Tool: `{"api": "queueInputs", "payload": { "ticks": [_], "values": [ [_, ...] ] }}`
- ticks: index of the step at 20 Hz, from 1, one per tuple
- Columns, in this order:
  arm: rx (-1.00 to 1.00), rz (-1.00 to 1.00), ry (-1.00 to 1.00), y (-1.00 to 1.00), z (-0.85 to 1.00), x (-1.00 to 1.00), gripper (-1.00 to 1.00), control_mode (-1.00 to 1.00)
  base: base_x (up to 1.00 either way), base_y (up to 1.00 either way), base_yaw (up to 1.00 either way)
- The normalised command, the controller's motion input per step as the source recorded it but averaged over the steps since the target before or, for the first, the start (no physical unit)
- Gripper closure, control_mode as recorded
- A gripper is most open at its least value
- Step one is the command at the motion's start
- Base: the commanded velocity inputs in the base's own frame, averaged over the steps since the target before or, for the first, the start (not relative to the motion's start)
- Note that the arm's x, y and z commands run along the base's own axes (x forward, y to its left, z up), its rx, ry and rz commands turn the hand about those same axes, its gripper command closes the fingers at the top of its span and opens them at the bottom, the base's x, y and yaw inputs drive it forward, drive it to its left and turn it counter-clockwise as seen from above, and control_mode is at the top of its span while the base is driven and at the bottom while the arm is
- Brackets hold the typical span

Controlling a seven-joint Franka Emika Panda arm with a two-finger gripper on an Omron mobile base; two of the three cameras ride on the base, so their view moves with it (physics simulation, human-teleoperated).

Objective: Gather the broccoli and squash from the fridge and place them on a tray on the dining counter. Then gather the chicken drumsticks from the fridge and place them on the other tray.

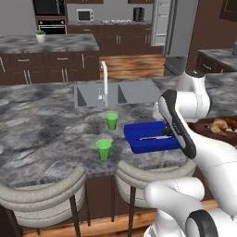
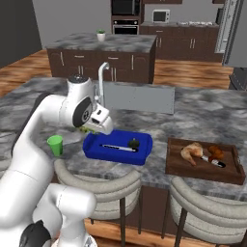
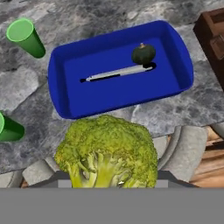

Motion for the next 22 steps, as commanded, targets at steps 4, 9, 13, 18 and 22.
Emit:
{"api": "queueInputs", "payload": {
  "ticks": [4,9,13,18,22],
  "values": [
    [-0.09,0.00,-0.11,0.00,-0.67,0.13,1.00,-1.00,0.00,0.00,0.00],
    [0.00,0.00,-0.03,0.00,-0.47,0.38,1.00,-1.00,0.00,0.00,0.00],
    [0.00,0.00,0.00,-0.01,-0.40,0.47,1.00,-1.00,0.00,0.00,0.00],
    [0.00,0.00,0.01,-0.08,-0.33,0.54,1.00,-1.00,0.00,0.00,0.00],
    [0.00,0.00,0.02,-0.13,-0.28,0.52,1.00,-1.00,0.00,0.00,0.00]
  ]
}}
